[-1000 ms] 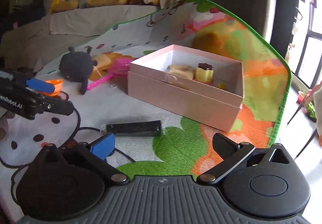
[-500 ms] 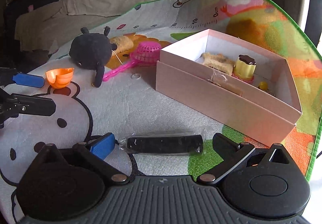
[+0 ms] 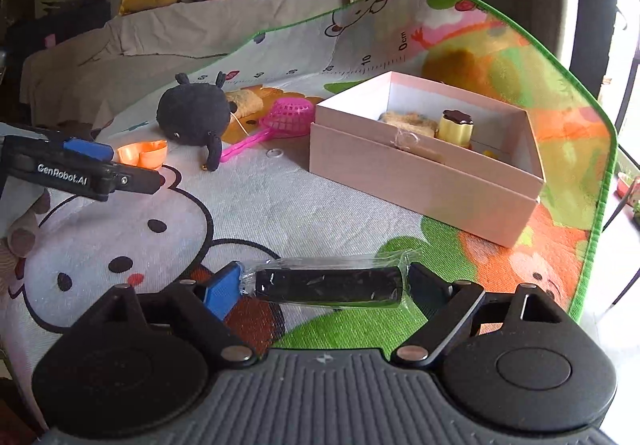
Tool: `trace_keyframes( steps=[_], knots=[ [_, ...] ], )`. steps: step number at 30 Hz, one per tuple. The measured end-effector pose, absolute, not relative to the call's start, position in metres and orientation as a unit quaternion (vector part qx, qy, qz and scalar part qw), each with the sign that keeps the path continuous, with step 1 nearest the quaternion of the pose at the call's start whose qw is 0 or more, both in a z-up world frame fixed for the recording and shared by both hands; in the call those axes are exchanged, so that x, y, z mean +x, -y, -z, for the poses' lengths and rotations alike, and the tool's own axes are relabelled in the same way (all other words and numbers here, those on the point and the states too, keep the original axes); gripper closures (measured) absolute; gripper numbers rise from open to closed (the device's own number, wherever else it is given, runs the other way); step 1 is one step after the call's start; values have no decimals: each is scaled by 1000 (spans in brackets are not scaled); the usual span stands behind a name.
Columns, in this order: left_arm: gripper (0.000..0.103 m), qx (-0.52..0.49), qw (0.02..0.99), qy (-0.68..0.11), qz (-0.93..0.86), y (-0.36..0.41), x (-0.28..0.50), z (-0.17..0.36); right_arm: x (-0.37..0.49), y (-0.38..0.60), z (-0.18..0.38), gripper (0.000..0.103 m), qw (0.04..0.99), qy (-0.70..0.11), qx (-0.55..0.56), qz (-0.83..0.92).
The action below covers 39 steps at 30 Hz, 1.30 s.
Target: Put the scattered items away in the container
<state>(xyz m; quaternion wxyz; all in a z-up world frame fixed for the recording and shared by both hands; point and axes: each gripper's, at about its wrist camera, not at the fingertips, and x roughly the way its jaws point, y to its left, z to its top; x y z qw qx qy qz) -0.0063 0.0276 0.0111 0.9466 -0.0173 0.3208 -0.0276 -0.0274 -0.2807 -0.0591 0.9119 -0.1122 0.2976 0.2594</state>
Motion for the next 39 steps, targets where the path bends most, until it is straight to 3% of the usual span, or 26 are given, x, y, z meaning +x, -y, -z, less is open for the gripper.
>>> trace_keyframes(
  steps=[15,17,18,22,33,39],
  knots=[
    [3,16,943,-332,4,-32,19,-6,-45,288,64,15,918,-284,-109,-253],
    [12,8,941,-337,1,-34,21,-5,-45,288,64,15,919,-285,-108,-251],
    [24,5,941,-340,-2,-36,23,-4,-45,288,64,15,919,-285,-108,-251],
    [38,0,942,-335,-2,-39,22,-6,-43,287,65,14,917,-291,-110,-249],
    [39,16,934,-337,116,1,-12,-14,-39,285,67,9,910,-311,-112,-251],
    [39,23,919,-345,191,34,-28,-14,-46,290,66,16,910,-310,-116,-250]
  ],
)
